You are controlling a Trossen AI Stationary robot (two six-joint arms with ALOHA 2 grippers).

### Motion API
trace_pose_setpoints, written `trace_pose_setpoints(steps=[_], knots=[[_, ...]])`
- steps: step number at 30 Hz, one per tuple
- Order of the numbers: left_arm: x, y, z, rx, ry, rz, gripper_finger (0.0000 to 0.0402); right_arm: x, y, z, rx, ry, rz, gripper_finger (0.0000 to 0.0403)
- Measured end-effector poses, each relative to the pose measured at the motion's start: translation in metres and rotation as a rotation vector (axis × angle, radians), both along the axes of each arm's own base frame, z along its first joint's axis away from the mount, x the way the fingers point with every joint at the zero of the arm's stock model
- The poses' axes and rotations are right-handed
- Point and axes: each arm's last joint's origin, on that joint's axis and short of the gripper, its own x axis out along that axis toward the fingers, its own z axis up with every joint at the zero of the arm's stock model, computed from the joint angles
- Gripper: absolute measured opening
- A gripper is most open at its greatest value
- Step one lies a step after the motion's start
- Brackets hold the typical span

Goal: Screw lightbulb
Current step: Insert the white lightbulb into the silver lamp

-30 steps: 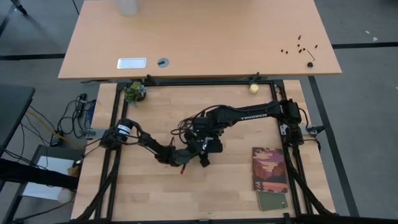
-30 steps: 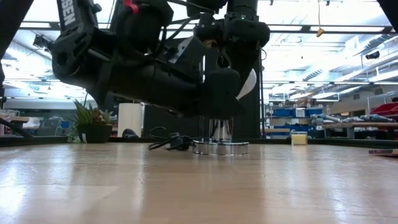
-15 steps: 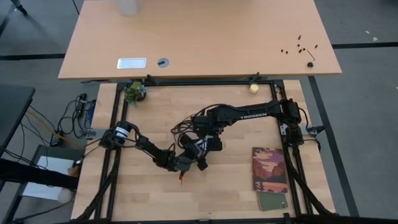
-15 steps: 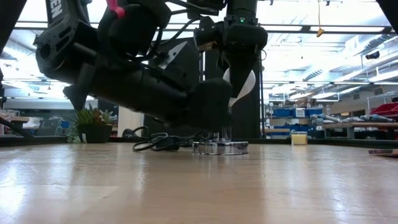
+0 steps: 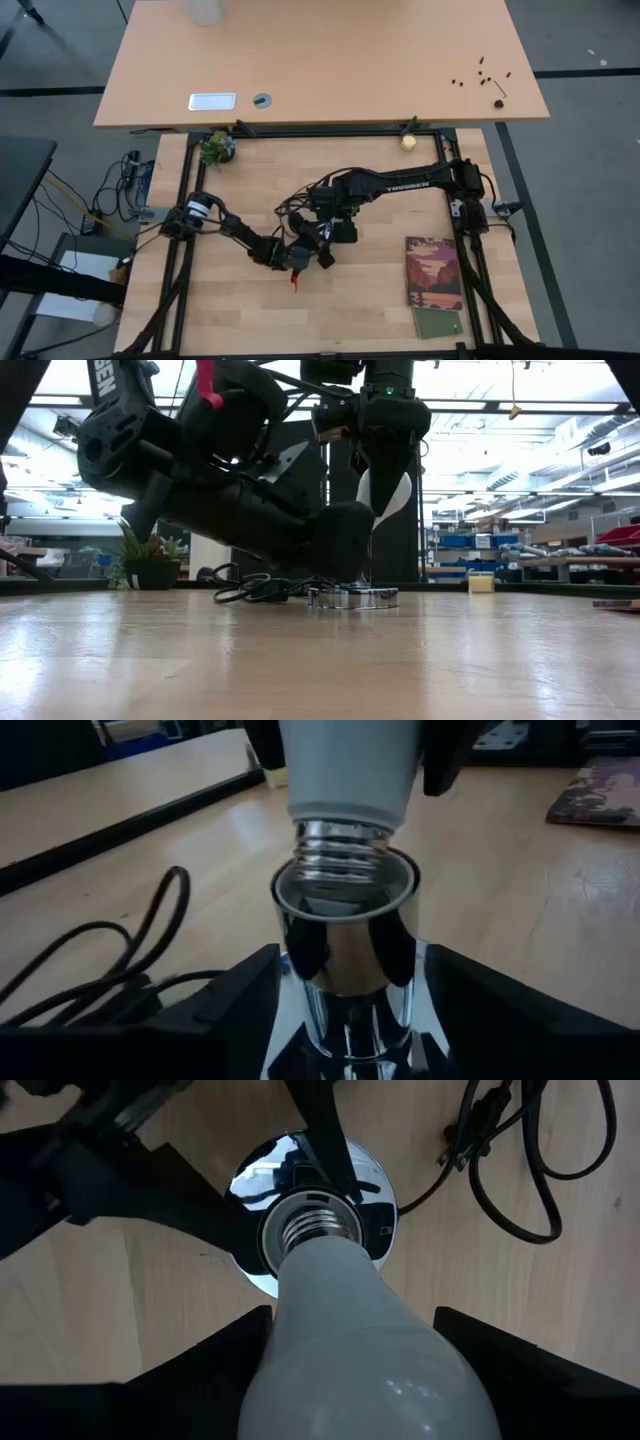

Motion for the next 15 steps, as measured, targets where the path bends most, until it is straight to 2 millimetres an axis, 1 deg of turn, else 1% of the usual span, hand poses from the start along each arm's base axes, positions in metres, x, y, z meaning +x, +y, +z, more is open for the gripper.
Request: trace_pose_setpoints(steps=[6, 8, 12, 15], knots=[[0.001, 0.002, 0.000, -0.007, 0.000, -0.012, 0.0205, 0.000, 0.000, 0.001, 0.003, 0.003, -0.003, 0.0279], [0.001, 0.002, 0.000, -0.007, 0.000, -0.011, 0.0195, -0.001, 0.000, 0.005, 0.003, 0.016, -0.003, 0.0279], [0.001, 0.002, 0.001, -0.008, -0.007, -0.015, 0.0187, 0.000, 0.000, 0.019, 0.005, 0.001, -0.016, 0.0279], [0.002, 0.002, 0.003, -0.020, -0.033, -0.027, 0.0186, -0.002, 0.000, 0.025, 0.007, 0.014, -0.020, 0.0279]])
